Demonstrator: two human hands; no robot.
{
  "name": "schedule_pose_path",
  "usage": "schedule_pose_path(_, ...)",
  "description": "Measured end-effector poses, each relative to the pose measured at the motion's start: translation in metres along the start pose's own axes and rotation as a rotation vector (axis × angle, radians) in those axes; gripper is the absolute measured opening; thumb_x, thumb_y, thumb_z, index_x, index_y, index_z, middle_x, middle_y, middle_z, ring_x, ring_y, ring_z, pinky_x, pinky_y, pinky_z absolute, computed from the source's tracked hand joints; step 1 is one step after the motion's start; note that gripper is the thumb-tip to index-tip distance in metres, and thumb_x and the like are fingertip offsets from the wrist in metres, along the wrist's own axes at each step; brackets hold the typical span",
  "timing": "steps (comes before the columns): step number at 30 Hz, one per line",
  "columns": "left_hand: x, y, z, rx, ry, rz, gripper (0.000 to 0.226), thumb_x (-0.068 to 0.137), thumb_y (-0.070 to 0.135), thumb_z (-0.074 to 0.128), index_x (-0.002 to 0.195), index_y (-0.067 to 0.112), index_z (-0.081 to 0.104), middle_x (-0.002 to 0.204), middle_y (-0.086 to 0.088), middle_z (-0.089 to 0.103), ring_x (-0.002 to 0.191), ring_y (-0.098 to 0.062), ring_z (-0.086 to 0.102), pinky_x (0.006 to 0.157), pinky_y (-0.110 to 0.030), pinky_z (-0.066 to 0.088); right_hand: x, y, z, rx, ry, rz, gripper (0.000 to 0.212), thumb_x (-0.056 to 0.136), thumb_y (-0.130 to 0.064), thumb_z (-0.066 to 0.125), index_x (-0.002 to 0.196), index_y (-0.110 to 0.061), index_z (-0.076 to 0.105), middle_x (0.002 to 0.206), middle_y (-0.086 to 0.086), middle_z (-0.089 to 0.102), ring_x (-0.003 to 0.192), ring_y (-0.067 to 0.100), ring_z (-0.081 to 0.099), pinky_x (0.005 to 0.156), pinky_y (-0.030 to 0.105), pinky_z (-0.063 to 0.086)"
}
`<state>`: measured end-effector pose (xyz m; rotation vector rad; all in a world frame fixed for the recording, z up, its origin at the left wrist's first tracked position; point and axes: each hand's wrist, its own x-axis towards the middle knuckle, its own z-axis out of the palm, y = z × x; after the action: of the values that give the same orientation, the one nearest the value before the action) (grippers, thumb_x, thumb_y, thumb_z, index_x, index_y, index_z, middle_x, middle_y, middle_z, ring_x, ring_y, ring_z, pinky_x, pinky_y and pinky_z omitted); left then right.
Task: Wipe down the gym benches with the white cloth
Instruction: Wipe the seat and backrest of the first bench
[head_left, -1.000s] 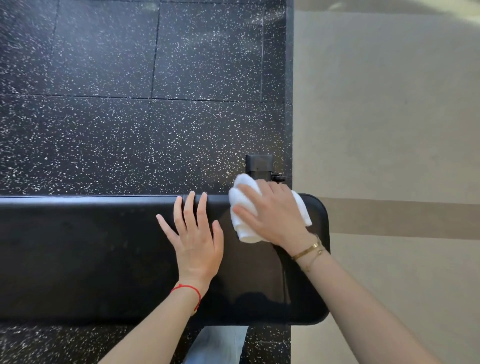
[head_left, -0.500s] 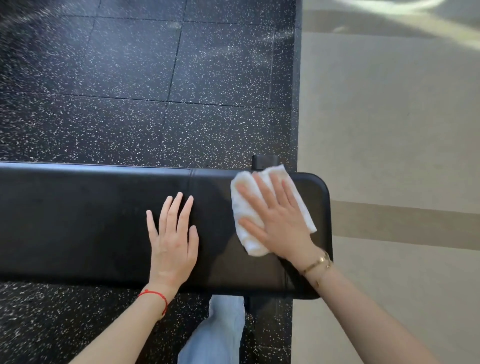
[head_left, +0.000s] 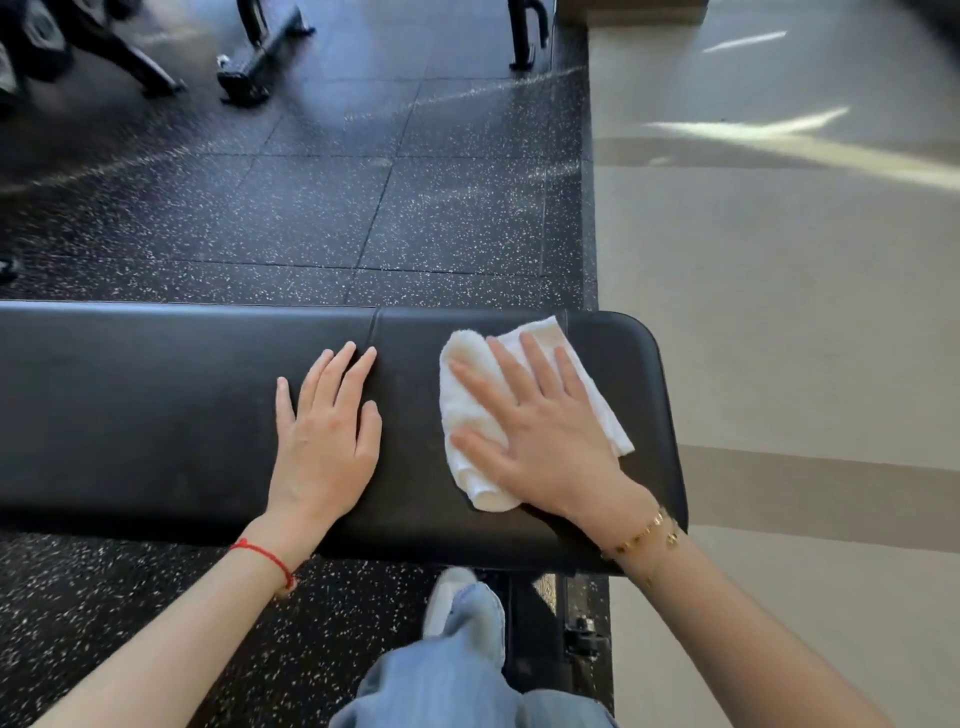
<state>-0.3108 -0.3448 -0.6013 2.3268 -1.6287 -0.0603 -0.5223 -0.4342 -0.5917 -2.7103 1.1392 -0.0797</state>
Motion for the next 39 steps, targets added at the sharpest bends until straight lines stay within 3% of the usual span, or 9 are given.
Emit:
schedule_pose_path(6, 0.002, -0.005, 0.004, -0.027, 0.037, 0.018, 0.049, 0.102, 0.024, 0.039, 0.152, 0.024, 0.035, 0.161, 0.001, 0.030, 0.151, -0.017, 0.020, 0.123, -0.054, 0.008, -0.052, 0.006, 0.005, 0.006, 0.034, -0.044, 0.067, 0.091, -0.071, 0.008, 0.154, -0.049, 0.002, 0.166, -0.011, 0.004, 0.153, 0.023, -0.008, 0.122, 0.045, -0.009)
schedule_pose_path(14, -0.004, 0.011, 0.000, -0.081, 0.097, 0.040, 0.042, 0.098, 0.024, 0.050, 0.139, 0.020, 0.054, 0.151, -0.003, 0.044, 0.143, -0.022, 0.036, 0.118, -0.060, 0.021, -0.043, 0.032, -0.002, 0.000, 0.090, 0.177, 0.066, 0.096, -0.063, 0.016, 0.157, -0.041, 0.003, 0.166, -0.003, 0.011, 0.152, 0.026, 0.004, 0.123, 0.045, 0.000)
schedule_pose_path(21, -0.023, 0.064, 0.015, -0.079, 0.064, 0.123, 0.047, 0.097, 0.039, 0.047, 0.143, 0.027, 0.046, 0.153, 0.004, 0.040, 0.147, -0.016, 0.027, 0.122, -0.057, 0.011, -0.050, 0.041, 0.002, 0.061, 0.201, 0.344, 0.068, 0.098, -0.061, 0.025, 0.157, -0.031, 0.009, 0.164, 0.002, 0.013, 0.149, 0.033, 0.008, 0.121, 0.050, 0.011)
schedule_pose_path(25, -0.028, 0.075, 0.022, -0.036, 0.048, 0.148, 0.052, 0.097, 0.044, 0.043, 0.146, 0.027, 0.042, 0.154, 0.004, 0.038, 0.147, -0.016, 0.025, 0.122, -0.056, 0.009, -0.098, 0.030, 0.021, 0.324, 0.384, 0.449, 0.069, 0.092, -0.060, 0.035, 0.154, -0.036, 0.015, 0.161, 0.008, 0.020, 0.133, 0.040, 0.034, 0.111, 0.048, 0.031)
schedule_pose_path(29, -0.032, 0.076, 0.029, -0.023, 0.083, 0.166, 0.050, 0.098, 0.042, 0.043, 0.145, 0.024, 0.043, 0.152, 0.000, 0.039, 0.145, -0.020, 0.027, 0.121, -0.056, 0.013, -0.089, 0.047, 0.023, 0.559, 0.448, 0.503, 0.064, 0.094, -0.052, 0.050, 0.151, -0.037, 0.024, 0.146, 0.011, 0.039, 0.119, 0.038, 0.050, 0.096, 0.039, 0.038)
schedule_pose_path(33, -0.032, 0.078, 0.030, -0.040, 0.097, 0.155, 0.048, 0.097, 0.038, 0.045, 0.142, 0.023, 0.045, 0.150, -0.002, 0.041, 0.144, -0.022, 0.028, 0.121, -0.058, 0.013, -0.043, 0.089, 0.006, 0.915, 0.370, 0.511, 0.060, 0.097, -0.043, 0.053, 0.151, -0.038, 0.027, 0.133, 0.007, 0.053, 0.127, 0.029, 0.051, 0.098, 0.026, 0.033)
schedule_pose_path(36, -0.032, 0.079, 0.030, -0.042, 0.103, 0.154, 0.047, 0.097, 0.037, 0.046, 0.141, 0.022, 0.047, 0.148, -0.002, 0.042, 0.143, -0.022, 0.029, 0.120, -0.058, 0.014, -0.029, 0.096, 0.003, 0.947, 0.363, 0.499, 0.061, 0.099, -0.040, 0.053, 0.153, -0.032, 0.027, 0.143, 0.010, 0.051, 0.131, 0.030, 0.048, 0.104, 0.027, 0.031)
schedule_pose_path(39, -0.034, 0.080, 0.029, -0.046, 0.109, 0.154, 0.046, 0.097, 0.037, 0.047, 0.141, 0.022, 0.047, 0.148, -0.002, 0.043, 0.143, -0.022, 0.030, 0.120, -0.058, 0.015, -0.052, 0.081, 0.013, 1.016, 0.428, 0.485, 0.065, 0.097, -0.041, 0.055, 0.153, -0.038, 0.023, 0.138, 0.006, 0.052, 0.122, 0.024, 0.051, 0.099, 0.024, 0.032)
